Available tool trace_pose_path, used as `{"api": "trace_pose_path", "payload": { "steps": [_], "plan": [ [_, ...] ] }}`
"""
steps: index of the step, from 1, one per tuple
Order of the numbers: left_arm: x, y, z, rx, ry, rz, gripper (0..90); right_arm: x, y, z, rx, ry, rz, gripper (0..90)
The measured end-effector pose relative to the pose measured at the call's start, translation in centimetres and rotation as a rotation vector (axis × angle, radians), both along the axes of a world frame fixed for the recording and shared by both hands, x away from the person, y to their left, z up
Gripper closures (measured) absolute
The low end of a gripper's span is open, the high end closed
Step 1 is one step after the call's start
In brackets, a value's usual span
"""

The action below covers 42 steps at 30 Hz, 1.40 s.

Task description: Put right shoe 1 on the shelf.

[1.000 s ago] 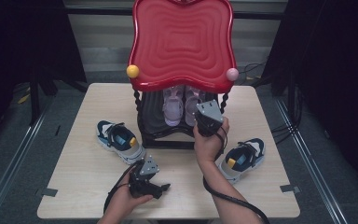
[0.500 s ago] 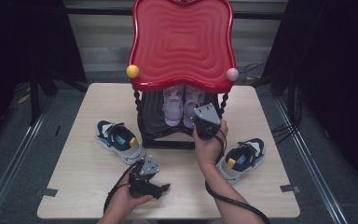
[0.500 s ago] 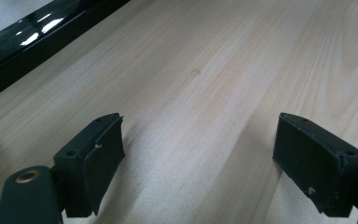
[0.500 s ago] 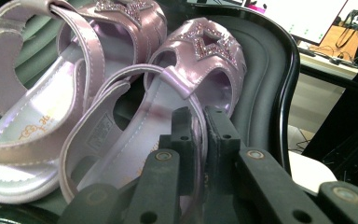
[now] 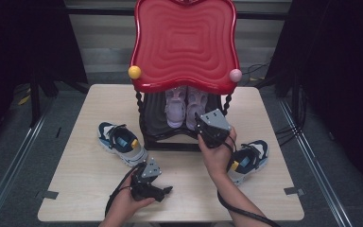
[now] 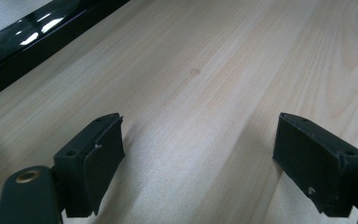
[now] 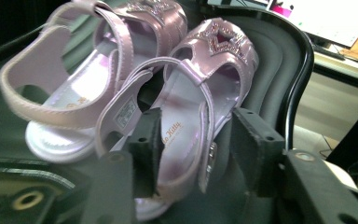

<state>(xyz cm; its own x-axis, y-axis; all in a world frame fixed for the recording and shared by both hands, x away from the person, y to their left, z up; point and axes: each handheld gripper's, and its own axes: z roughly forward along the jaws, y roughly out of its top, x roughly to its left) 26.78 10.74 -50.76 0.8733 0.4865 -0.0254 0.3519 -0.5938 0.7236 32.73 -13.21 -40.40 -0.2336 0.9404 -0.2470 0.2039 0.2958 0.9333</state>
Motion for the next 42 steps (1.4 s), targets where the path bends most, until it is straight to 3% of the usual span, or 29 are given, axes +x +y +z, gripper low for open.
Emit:
{"api": "trace_pose_path", "payload": {
  "steps": [5, 9, 16, 20, 25, 31, 42],
  "plan": [
    [0.0, 0.0, 0.0, 0.0, 0.0, 0.0, 15.3, -1.1, -0.8, 0.7, 0.035, 0.03, 0.051, 44.7],
    [0.0, 0.0, 0.0, -0.001, 0.001, 0.0, 15.3, -2.4, -1.6, 0.9, 0.098, 0.081, 0.114, 36.0],
    [0.0, 0.0, 0.0, -0.003, 0.002, -0.002, 15.3, -4.4, -2.1, 0.6, 0.109, 0.151, 0.212, 29.5],
    [0.0, 0.0, 0.0, -0.002, 0.001, 0.0, 15.3, -5.5, -2.2, -0.4, 0.11, 0.213, 0.269, 26.2],
    [0.0, 0.0, 0.0, -0.002, 0.001, -0.001, 15.3, -6.6, -2.2, -1.5, 0.102, 0.248, 0.32, 24.3],
    [0.0, 0.0, 0.0, -0.001, 0.001, -0.001, 15.3, -7.6, -2.3, -3.1, 0.083, 0.293, 0.348, 22.5],
    [0.0, 0.0, 0.0, -0.002, 0.001, -0.001, 15.3, -8.7, -3.2, -6.5, 0.099, 0.411, 0.395, 18.4]
  ]
}}
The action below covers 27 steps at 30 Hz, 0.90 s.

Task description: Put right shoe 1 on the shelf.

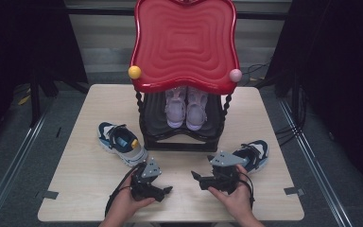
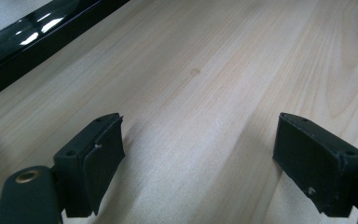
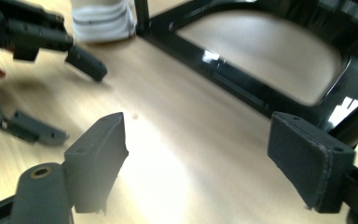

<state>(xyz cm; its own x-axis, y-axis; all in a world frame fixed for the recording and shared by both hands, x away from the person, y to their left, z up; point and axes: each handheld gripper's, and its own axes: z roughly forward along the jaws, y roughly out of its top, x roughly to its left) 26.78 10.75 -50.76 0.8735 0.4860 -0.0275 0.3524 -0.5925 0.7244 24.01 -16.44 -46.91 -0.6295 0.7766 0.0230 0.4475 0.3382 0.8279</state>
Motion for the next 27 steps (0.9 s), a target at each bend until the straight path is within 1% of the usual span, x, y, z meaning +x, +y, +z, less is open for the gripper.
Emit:
{"api": "trace_pose_path", "payload": {
  "steps": [3, 4, 6, 9, 10, 11, 12, 14, 17, 21, 23, 24, 26, 27],
  "plan": [
    [0.0, 0.0, 0.0, 0.0, 0.0, 0.0, 15.3, -0.2, 0.0, -0.6, -0.018, 0.019, 0.013, 16.9],
    [0.0, 0.0, 0.0, 0.0, 0.0, 0.0, 15.3, -0.3, 0.1, -0.9, -0.02, 0.028, 0.025, 16.2],
    [0.0, 0.0, 0.0, 0.0, 0.0, 0.0, 15.3, -0.4, 0.1, -1.2, -0.038, 0.026, 0.036, 15.6],
    [0.0, 0.0, 0.0, 0.001, -0.001, -0.001, 15.3, -0.5, 0.0, -1.7, -0.044, 0.045, 0.059, 14.8],
    [0.0, 0.0, 0.0, 0.001, -0.001, 0.0, 15.3, -0.5, 0.0, -1.9, -0.058, 0.038, 0.069, 14.7],
    [0.0, 0.0, 0.0, 0.0, 0.0, -0.001, 15.3, -0.6, 0.0, -2.0, -0.062, 0.042, 0.079, 14.1],
    [0.0, 0.0, 0.0, 0.001, -0.001, -0.001, 15.3, -0.6, 0.1, -2.0, -0.062, 0.052, 0.091, 13.8],
    [0.0, 0.0, 0.0, 0.0, 0.0, 0.0, 15.3, -0.7, 0.1, -2.3, -0.078, 0.063, 0.106, 13.7],
    [0.0, 0.0, 0.0, 0.0, 0.0, 0.0, 15.3, -0.8, 0.0, -2.6, -0.082, 0.076, 0.132, 13.7],
    [0.0, 0.0, 0.0, 0.001, -0.001, -0.001, 15.3, -0.9, 0.1, -2.9, -0.092, 0.087, 0.15, 13.7],
    [0.0, 0.0, 0.0, 0.001, -0.001, -0.001, 15.3, -1.0, 0.3, -3.2, -0.114, 0.085, 0.163, 13.8],
    [0.0, 0.0, 0.0, 0.0, 0.0, -0.001, 15.3, -1.1, 0.4, -3.3, -0.128, 0.094, 0.165, 13.8],
    [0.0, 0.0, 0.0, 0.0, 0.0, 0.0, 15.3, -1.1, 0.4, -3.5, -0.137, 0.092, 0.183, 13.7],
    [0.0, 0.0, 0.0, 0.001, -0.001, -0.001, 15.3, -1.2, 0.5, -3.6, -0.14, 0.101, 0.18, 13.7]
  ]
}}
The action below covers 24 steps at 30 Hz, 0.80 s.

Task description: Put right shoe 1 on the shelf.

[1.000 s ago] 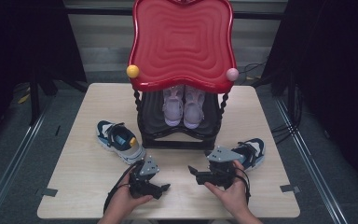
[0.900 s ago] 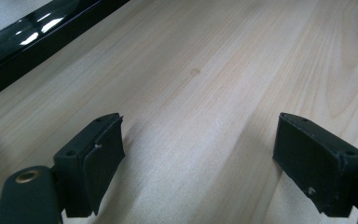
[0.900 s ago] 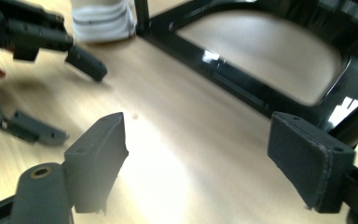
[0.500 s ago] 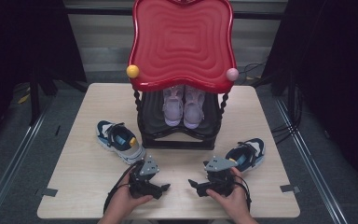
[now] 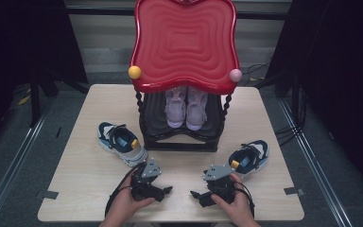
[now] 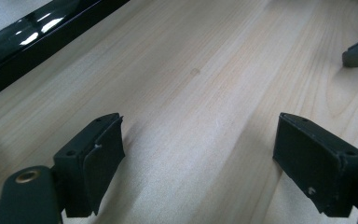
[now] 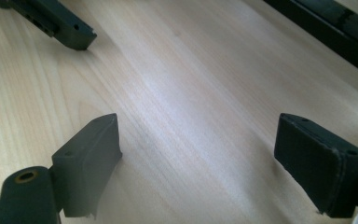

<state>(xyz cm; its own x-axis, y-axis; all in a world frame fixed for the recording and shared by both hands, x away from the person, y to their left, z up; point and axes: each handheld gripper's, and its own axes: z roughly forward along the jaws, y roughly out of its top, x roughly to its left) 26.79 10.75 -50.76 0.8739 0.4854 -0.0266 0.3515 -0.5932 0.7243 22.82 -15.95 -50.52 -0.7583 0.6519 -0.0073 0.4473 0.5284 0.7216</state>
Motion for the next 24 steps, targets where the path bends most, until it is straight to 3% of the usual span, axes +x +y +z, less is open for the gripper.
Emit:
{"api": "trace_pose_path", "payload": {
  "steps": [24],
  "plan": [
    [-0.05, 0.0, 0.0, 0.003, 0.0, 0.001, 14.8, 0.17, -0.23, -0.41, 0.024, 0.027, 0.029, 12.8]
  ]
}}
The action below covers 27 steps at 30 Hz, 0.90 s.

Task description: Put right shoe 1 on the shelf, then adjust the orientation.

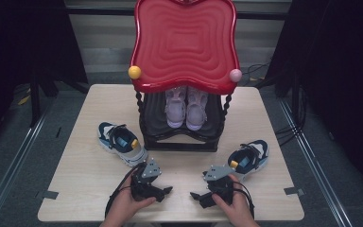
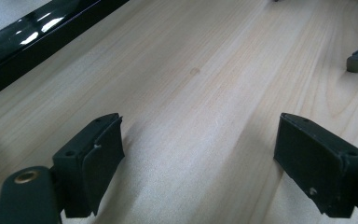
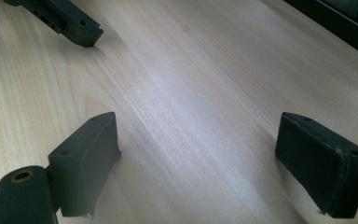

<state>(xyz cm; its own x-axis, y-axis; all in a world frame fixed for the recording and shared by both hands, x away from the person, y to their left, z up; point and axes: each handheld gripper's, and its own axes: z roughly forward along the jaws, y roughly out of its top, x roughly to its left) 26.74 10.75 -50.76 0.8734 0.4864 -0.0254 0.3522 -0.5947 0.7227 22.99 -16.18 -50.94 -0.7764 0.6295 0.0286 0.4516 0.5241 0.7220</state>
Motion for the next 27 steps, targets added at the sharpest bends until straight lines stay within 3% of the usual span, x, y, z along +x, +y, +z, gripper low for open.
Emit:
{"api": "trace_pose_path", "payload": {
  "steps": [14, 17, 21, 27],
  "plan": [
    [-0.1, -0.1, 0.1, 0.005, 0.007, 0.014, 14.6, 0.0, 0.0, 0.0, 0.0, 0.003, 0.008, 12.5],
    [0.0, -0.2, 0.5, 0.035, 0.027, 0.023, 15.9, 0.0, 0.0, 0.0, 0.0, 0.003, 0.008, 12.5],
    [0.3, -0.1, 1.1, 0.07, 0.084, 0.03, 17.4, 0.0, 0.0, 0.0, 0.0, 0.003, 0.009, 12.5],
    [1.2, 0.3, 2.8, 0.08, 0.122, 0.052, 18.7, 0.0, 0.0, 0.0, 0.0, 0.003, 0.009, 12.5]
  ]
}}
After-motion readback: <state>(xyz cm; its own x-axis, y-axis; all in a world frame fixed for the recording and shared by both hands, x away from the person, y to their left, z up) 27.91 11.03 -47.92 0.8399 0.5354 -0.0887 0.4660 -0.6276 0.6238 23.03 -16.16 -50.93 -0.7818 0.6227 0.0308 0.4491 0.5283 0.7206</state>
